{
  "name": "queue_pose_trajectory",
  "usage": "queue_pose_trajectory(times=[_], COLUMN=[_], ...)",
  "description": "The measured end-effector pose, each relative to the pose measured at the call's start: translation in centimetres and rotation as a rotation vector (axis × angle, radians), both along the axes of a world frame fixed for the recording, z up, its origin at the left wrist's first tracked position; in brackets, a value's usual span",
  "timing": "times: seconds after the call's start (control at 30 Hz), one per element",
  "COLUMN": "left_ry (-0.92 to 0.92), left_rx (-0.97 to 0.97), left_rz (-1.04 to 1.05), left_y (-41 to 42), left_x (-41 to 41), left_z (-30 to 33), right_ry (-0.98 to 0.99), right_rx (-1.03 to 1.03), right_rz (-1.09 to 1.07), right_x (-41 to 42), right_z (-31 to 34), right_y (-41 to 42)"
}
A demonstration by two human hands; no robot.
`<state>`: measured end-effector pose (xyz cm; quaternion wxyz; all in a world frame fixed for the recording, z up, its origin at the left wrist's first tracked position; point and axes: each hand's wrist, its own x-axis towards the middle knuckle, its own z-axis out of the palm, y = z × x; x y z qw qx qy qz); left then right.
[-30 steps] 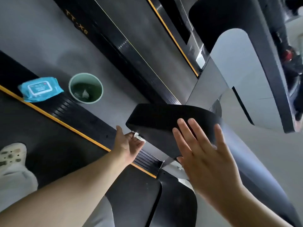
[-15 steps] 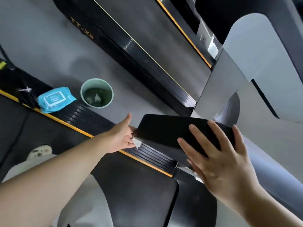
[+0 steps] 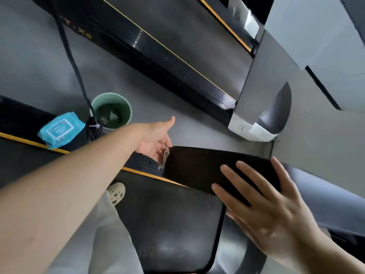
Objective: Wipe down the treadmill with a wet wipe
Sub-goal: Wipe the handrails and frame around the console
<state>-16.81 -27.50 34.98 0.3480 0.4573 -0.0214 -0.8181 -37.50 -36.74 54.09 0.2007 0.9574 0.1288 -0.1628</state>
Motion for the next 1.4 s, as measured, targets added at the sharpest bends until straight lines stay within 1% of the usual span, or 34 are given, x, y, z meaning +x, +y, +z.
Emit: queue_pose_trajectory(times=[0.07, 0.2, 0.37, 0.53, 0.63, 0.7, 0.83, 0.9, 1.07, 1.2, 1.4], left_ry=[-0.036, -0.131, -0.151, -0.122, -0.122, -0.104, 0.016, 0.035, 0.165, 0.169, 0.072], left_rx=[-0.005, -0.016, -0.044, -0.029, -0.077, -0.104, -0.113, -0.128, -0.147, -0.164, -0.193], left_rz=[-0.067, -0.279, -0.686, -0.86, -0.973, -1.017, -1.043, -1.072, -1.123, -1.167, -1.086], left_y=[-1.3, -4.5, -9.0, -11.8, -13.1, -14.2, -16.7, -18.1, -20.6, -21.4, -23.3], left_x=[1.0, 2.4, 1.9, -0.4, -2.0, -2.8, -4.0, -4.5, -5.3, -5.8, -8.0], left_z=[0.0, 0.6, 1.1, -1.2, -2.4, -2.7, -3.3, -3.1, -3.4, -3.2, -2.4], right_ry=[-0.012, 0.019, 0.08, 0.091, 0.07, 0.061, 0.086, 0.104, 0.129, 0.096, 0.086], right_rx=[0.065, 0.123, 0.244, 0.352, 0.4, 0.413, 0.449, 0.458, 0.441, 0.452, 0.474], right_rz=[-0.059, -0.168, -0.24, -0.361, -0.404, -0.398, -0.399, -0.39, -0.408, -0.44, -0.452], right_x=[0.0, -0.1, -0.6, -2.3, -3.0, -3.1, -3.4, -3.6, -5.0, -5.8, -5.8], right_z=[0.7, 2.0, 2.5, 3.1, 3.0, 2.9, 2.8, 2.8, 3.2, 3.0, 2.9], right_y=[-0.5, -2.8, -5.5, -7.8, -8.5, -8.7, -9.0, -9.2, -10.8, -11.4, -11.5])
